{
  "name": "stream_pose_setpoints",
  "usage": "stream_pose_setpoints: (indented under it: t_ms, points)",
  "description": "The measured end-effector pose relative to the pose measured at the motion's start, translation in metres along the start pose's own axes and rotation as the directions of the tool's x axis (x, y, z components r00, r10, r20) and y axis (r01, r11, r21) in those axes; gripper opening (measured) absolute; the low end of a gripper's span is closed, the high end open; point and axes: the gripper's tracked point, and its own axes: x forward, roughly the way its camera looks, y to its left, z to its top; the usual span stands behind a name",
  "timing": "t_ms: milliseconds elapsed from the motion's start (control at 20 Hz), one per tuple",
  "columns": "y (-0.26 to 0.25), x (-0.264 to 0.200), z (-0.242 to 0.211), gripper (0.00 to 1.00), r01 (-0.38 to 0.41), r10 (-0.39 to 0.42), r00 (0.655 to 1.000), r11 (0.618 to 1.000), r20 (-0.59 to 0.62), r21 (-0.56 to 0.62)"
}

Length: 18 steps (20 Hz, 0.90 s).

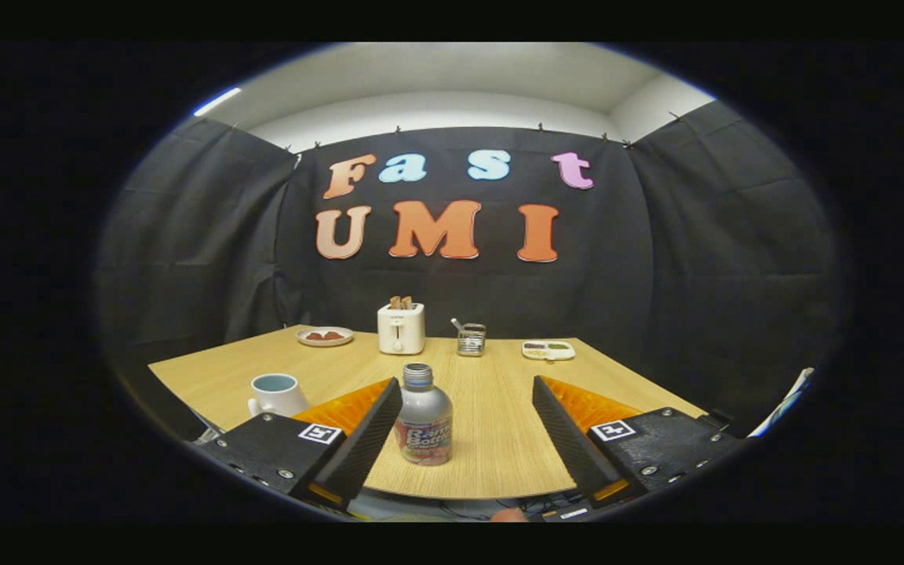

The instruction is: Take the bottle from table, then pour the juice into the cup, finally place the bottle on the coaster

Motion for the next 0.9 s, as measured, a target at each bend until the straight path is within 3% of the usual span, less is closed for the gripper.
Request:
stream_pose_setpoints:
  t_ms: [300, 900]
  points:
    - [0.042, 0.014, -0.034, 0.99, -0.079, 0.079, 0.997, 0.997, -0.024, 0.004]
    - [0.032, 0.056, -0.107, 1.0, 0.005, -0.009, 0.99, 1.0, -0.139, -0.027]
